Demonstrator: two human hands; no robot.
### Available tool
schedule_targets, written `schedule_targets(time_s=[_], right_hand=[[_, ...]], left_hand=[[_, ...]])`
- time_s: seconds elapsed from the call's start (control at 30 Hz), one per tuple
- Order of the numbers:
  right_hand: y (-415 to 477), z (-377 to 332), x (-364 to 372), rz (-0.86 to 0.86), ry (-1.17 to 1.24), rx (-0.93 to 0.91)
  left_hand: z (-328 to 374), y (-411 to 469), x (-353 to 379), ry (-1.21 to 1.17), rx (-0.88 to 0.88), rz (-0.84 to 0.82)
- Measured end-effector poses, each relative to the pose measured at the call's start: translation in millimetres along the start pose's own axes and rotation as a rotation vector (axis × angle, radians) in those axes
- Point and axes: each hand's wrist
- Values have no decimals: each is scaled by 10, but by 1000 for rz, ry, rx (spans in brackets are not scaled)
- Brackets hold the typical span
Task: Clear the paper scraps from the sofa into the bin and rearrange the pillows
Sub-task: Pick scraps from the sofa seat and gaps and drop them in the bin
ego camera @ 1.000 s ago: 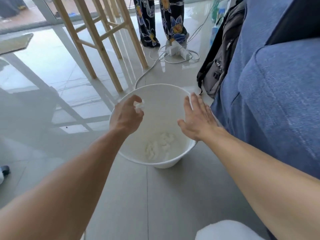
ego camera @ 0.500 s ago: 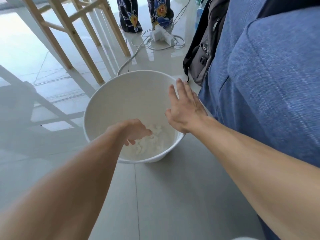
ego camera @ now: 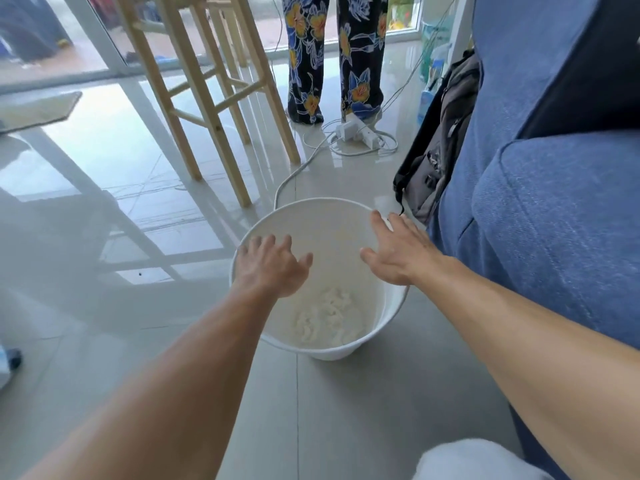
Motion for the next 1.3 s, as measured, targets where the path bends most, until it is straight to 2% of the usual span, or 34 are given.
schedule_targets(time_s=[0.4,0.5,0.67,0.8,1.0,1.3], right_hand=[[-224,-297,-943,123,-37,23],[-307,-375,-1049,150,-29,32],[-425,-464,-1013,102,-13,53],[-499,-579,-1403,163,-14,36],[-723,-787,-2476,238,-28,14],[-1342,-1104,-4841,301,-66,41]], left_hand=[[-220,-208,-986,-52,6,187],[-255,-306,-1122,-79,1,197],[-323,-452,-1135,-76,-11,169],[-381,-512,-1515,-57,-32,196],[-332,-685,-2622,-65,-3,258],[-221,-1088,-4972,-66,30,317]])
Point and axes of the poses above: each hand's wrist, its own y-axis towards the middle knuckle, its own x-axis out of the palm, z = x × y, and after that the axes turned 4 degrees about -x, right-handed
